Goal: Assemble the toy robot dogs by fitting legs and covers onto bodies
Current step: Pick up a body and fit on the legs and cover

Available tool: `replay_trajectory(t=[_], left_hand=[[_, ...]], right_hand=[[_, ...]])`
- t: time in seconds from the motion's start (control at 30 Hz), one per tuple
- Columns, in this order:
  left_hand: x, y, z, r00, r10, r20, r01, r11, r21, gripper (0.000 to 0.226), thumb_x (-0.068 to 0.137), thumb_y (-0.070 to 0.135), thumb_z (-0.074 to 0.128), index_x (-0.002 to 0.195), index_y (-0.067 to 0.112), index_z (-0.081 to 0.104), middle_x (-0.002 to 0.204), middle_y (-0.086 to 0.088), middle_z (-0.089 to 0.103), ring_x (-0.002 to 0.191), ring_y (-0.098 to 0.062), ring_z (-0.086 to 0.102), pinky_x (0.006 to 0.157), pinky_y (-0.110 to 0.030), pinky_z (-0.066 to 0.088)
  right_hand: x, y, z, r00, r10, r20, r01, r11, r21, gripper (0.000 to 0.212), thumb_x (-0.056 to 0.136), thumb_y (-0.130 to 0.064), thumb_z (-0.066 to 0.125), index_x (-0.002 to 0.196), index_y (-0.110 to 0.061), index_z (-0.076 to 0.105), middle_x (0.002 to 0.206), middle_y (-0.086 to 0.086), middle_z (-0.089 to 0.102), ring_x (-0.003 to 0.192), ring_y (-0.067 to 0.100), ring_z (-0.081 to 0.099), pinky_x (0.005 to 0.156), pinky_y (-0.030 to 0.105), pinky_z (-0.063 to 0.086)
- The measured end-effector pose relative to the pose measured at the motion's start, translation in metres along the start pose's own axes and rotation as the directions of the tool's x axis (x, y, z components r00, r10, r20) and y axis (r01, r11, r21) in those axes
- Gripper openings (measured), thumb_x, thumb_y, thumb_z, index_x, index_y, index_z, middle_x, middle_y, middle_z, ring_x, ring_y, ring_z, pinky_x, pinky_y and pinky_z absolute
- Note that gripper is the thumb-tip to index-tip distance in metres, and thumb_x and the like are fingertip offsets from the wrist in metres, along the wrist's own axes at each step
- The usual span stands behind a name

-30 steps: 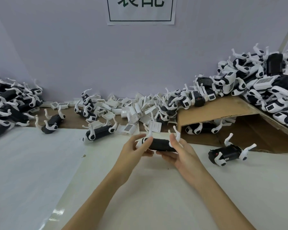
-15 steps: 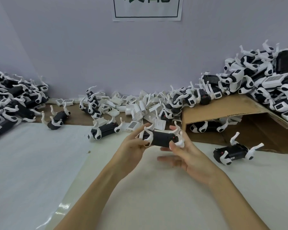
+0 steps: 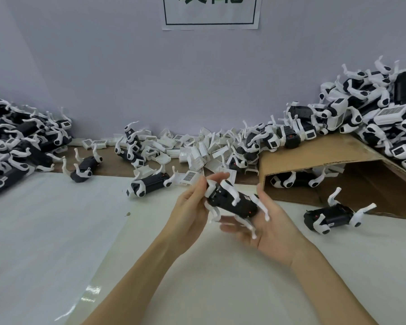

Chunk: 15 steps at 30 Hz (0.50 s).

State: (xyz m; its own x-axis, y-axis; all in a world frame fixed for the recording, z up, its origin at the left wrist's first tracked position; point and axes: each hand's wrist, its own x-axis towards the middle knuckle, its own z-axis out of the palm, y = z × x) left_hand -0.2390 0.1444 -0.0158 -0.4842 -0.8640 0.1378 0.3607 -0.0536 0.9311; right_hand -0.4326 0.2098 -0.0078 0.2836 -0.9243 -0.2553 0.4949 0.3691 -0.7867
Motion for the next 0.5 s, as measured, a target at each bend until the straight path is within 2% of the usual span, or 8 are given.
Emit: replay_trajectory(t=[0.07, 0.1, 0.17, 0.27, 0.33, 0.4, 0.47, 0.5], left_hand=[[0.000, 0.000, -0.004, 1.000, 0.026, -0.016, -0.026, 0.998, 0.054, 0.050, 0.116, 0.042, 0.038, 0.142, 0.008, 0.065, 0.149, -0.012, 0.063, 0.144, -0.031, 0.054, 0.116, -0.044, 0.038], [0.001, 0.000, -0.006, 0.998, 0.052, -0.031, -0.048, 0.993, 0.106, 0.050, 0.117, 0.042, 0.037, 0.140, 0.010, 0.068, 0.148, -0.009, 0.065, 0.143, -0.028, 0.055, 0.117, -0.043, 0.037], [0.002, 0.001, -0.008, 0.994, 0.087, -0.068, -0.068, 0.970, 0.235, 0.051, 0.116, 0.047, 0.035, 0.133, 0.021, 0.074, 0.140, -0.001, 0.071, 0.137, -0.020, 0.061, 0.120, -0.045, 0.036], [0.002, 0.003, -0.004, 0.993, 0.035, -0.113, 0.003, 0.947, 0.321, 0.062, 0.106, 0.070, 0.039, 0.135, 0.026, 0.071, 0.126, 0.000, 0.077, 0.117, -0.019, 0.071, 0.111, -0.045, 0.048], [0.001, 0.001, -0.002, 0.993, -0.018, -0.116, 0.056, 0.938, 0.341, 0.070, 0.093, 0.077, 0.056, 0.134, 0.022, 0.068, 0.120, -0.001, 0.077, 0.109, -0.024, 0.075, 0.102, -0.045, 0.056], [0.002, -0.003, -0.003, 0.992, -0.002, -0.126, 0.049, 0.927, 0.372, 0.068, 0.083, 0.068, 0.072, 0.132, 0.020, 0.067, 0.116, 0.003, 0.076, 0.105, -0.024, 0.077, 0.095, -0.042, 0.057], [0.003, -0.005, -0.008, 0.995, 0.010, -0.099, 0.027, 0.933, 0.360, 0.056, 0.089, 0.055, 0.074, 0.132, 0.021, 0.067, 0.121, 0.004, 0.076, 0.110, -0.020, 0.074, 0.096, -0.039, 0.053], [0.002, -0.004, -0.010, 0.998, 0.007, -0.063, 0.015, 0.939, 0.343, 0.050, 0.092, 0.049, 0.073, 0.134, 0.022, 0.067, 0.126, 0.004, 0.074, 0.114, -0.017, 0.071, 0.098, -0.037, 0.050]], right_hand=[[-0.001, 0.001, 0.001, 0.998, 0.056, -0.034, -0.058, 0.996, -0.061, 0.075, 0.094, -0.072, 0.047, 0.132, -0.011, 0.069, 0.108, 0.022, 0.071, 0.078, 0.030, 0.068, 0.059, 0.030, 0.045], [-0.002, 0.001, 0.001, 0.998, 0.051, -0.040, -0.052, 0.998, -0.038, 0.070, 0.095, -0.068, 0.052, 0.128, -0.008, 0.069, 0.097, 0.020, 0.066, 0.072, 0.027, 0.061, 0.057, 0.029, 0.043], [-0.002, 0.001, 0.000, 0.997, -0.022, -0.080, 0.025, 0.999, 0.030, 0.062, 0.094, -0.055, 0.062, 0.128, -0.003, 0.064, 0.090, 0.019, 0.059, 0.070, 0.024, 0.055, 0.059, 0.030, 0.040], [0.004, 0.003, 0.000, 0.959, -0.226, -0.174, 0.216, 0.974, -0.074, 0.065, 0.089, -0.047, 0.070, 0.137, -0.004, 0.063, 0.096, 0.014, 0.067, 0.079, 0.022, 0.064, 0.072, 0.034, 0.043], [0.007, 0.005, 0.003, 0.910, -0.351, -0.221, 0.314, 0.931, -0.188, 0.068, 0.081, -0.046, 0.075, 0.138, -0.011, 0.063, 0.103, 0.009, 0.075, 0.088, 0.021, 0.073, 0.081, 0.036, 0.050], [0.007, 0.006, 0.001, 0.863, -0.443, -0.242, 0.353, 0.872, -0.339, 0.071, 0.077, -0.044, 0.080, 0.140, -0.018, 0.061, 0.109, 0.004, 0.079, 0.101, 0.021, 0.076, 0.096, 0.042, 0.055], [0.003, 0.005, -0.005, 0.867, -0.460, -0.192, 0.321, 0.809, -0.492, 0.070, 0.077, -0.046, 0.085, 0.139, -0.027, 0.060, 0.117, 0.001, 0.078, 0.114, 0.020, 0.073, 0.109, 0.044, 0.050], [0.001, 0.004, -0.007, 0.881, -0.449, -0.151, 0.297, 0.772, -0.562, 0.067, 0.079, -0.048, 0.088, 0.137, -0.031, 0.061, 0.120, -0.002, 0.077, 0.117, 0.018, 0.071, 0.111, 0.041, 0.049]])
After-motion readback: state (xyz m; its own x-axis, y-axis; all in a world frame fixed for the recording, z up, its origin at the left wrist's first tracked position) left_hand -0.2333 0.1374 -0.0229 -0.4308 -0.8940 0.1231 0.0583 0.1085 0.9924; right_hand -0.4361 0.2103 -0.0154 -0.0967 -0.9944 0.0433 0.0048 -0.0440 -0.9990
